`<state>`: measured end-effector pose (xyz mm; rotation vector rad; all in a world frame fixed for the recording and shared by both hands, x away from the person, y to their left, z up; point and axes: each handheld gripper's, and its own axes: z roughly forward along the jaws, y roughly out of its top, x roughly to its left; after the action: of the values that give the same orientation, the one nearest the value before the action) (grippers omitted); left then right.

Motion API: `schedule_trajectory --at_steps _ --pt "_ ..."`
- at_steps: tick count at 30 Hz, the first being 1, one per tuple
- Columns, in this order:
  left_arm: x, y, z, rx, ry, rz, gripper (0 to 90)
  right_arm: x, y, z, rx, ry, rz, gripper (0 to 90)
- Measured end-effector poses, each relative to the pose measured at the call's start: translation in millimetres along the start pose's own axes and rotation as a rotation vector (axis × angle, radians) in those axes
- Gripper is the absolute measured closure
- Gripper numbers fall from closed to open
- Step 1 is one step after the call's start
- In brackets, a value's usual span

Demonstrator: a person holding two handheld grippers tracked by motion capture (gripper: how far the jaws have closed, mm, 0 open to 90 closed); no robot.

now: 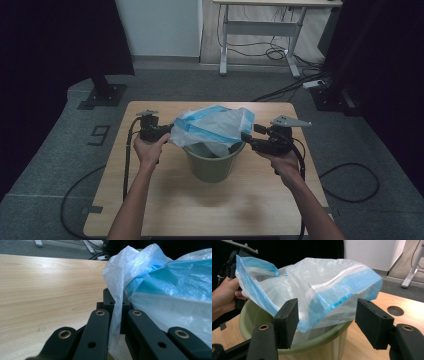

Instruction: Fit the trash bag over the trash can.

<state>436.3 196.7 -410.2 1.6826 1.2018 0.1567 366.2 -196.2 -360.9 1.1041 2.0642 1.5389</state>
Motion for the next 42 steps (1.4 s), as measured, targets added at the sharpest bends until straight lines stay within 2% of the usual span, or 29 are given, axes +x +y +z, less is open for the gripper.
schedule_trajectory --at_steps 2,4,7,9,10,11,16,19,27,34,37,42 --pt "0.0 0.1 -0.7 0.002 0.003 0.001 89.4 2.7 -0.7 4.3 -0.003 0.000 -0.004 39.0" --pt "-0.2 0.2 -1.3 0.000 0.004 0.001 89.4 5.4 -0.1 6.6 -0.014 0.004 -0.013 47.3" --pt "-0.9 0.1 -2.2 -0.003 0.004 0.004 89.4 10.0 1.1 9.4 -0.014 0.054 -0.049 72.5" --pt "-1.2 -0.1 -3.1 -0.003 0.004 0.009 89.4 14.2 0.7 9.9 0.002 0.083 -0.082 85.5" --pt "-2.1 -0.4 -3.5 -0.001 0.004 0.011 89.4 16.4 -0.2 9.0 -0.001 0.091 -0.098 88.5" --pt "-2.6 -0.5 -4.0 0.001 0.005 0.015 89.4 18.3 -1.5 6.6 -0.009 0.105 -0.111 88.7" --pt "-4.6 -1.6 -8.8 -0.002 0.004 0.024 89.4 20.6 -13.5 -5.9 -0.039 0.135 -0.115 88.8" --pt "-4.2 -3.6 -10.4 -0.001 0.004 0.025 89.4 21.5 -28.4 -14.8 -0.054 0.163 -0.111 88.8" --pt "-5.4 -5.6 -14.3 -0.003 0.007 0.034 89.4 24.9 -67.9 -24.0 -0.063 0.203 -0.111 88.8" --pt "-4.2 -11.6 -17.2 -0.004 -0.003 0.029 89.4 35.0 -97.0 -12.2 -0.010 0.252 -0.138 88.8" --pt "-4.0 -13.1 -19.1 -0.006 -0.004 0.032 89.4 39.4 -106.5 -5.2 0.021 0.259 -0.159 88.8" --pt "-1.5 -15.6 -21.0 -0.003 -0.007 0.029 89.4 41.2 -117.8 6.3 0.072 0.261 -0.167 88.8"
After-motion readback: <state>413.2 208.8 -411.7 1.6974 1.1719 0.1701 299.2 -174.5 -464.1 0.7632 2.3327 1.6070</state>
